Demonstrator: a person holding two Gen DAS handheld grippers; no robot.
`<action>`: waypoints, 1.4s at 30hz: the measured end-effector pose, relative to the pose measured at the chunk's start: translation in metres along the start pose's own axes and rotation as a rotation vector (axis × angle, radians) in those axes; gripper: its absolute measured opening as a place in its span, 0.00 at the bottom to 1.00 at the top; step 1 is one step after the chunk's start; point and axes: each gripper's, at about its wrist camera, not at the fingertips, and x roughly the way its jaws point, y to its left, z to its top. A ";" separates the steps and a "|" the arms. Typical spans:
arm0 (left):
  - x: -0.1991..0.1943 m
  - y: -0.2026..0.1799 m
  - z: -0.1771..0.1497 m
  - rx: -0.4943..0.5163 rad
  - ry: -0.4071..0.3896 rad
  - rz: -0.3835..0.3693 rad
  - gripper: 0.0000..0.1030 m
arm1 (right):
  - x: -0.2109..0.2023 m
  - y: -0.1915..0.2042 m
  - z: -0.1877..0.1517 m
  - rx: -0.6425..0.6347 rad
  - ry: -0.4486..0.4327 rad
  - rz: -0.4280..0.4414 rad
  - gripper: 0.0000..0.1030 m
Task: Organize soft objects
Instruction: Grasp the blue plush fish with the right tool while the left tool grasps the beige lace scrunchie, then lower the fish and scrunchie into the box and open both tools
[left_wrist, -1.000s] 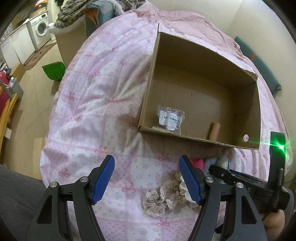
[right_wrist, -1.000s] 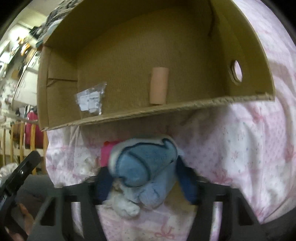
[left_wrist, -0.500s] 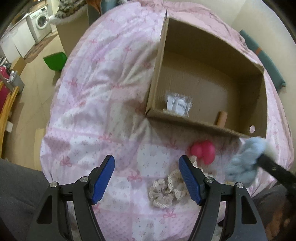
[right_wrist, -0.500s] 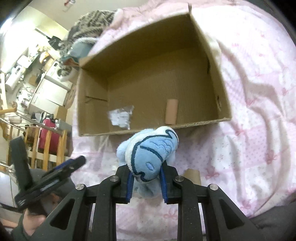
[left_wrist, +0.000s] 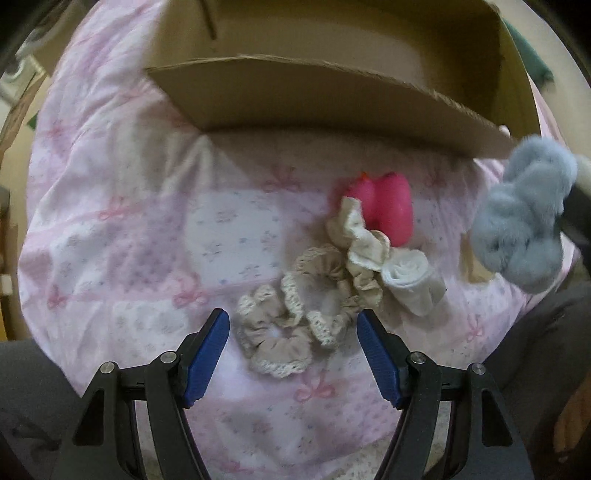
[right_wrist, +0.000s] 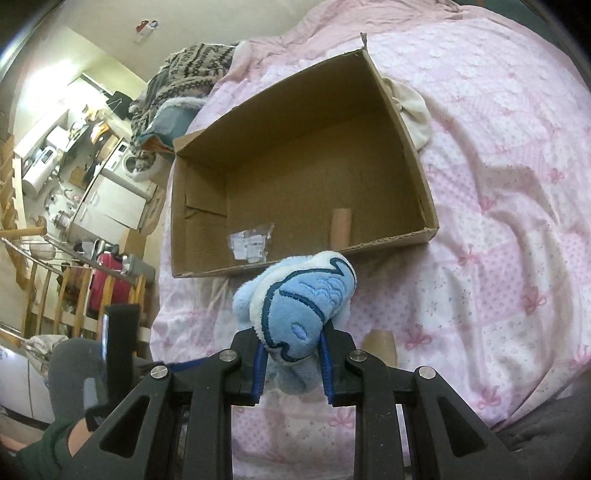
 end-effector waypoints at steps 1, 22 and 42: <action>0.002 -0.002 0.001 0.007 -0.002 0.006 0.64 | 0.001 0.000 0.000 -0.001 0.001 -0.001 0.25; -0.063 0.042 -0.006 -0.139 -0.254 -0.020 0.17 | -0.002 0.007 -0.006 -0.041 -0.003 -0.015 0.25; -0.124 0.035 0.012 -0.112 -0.476 0.024 0.17 | -0.038 0.025 0.007 -0.079 -0.132 0.028 0.25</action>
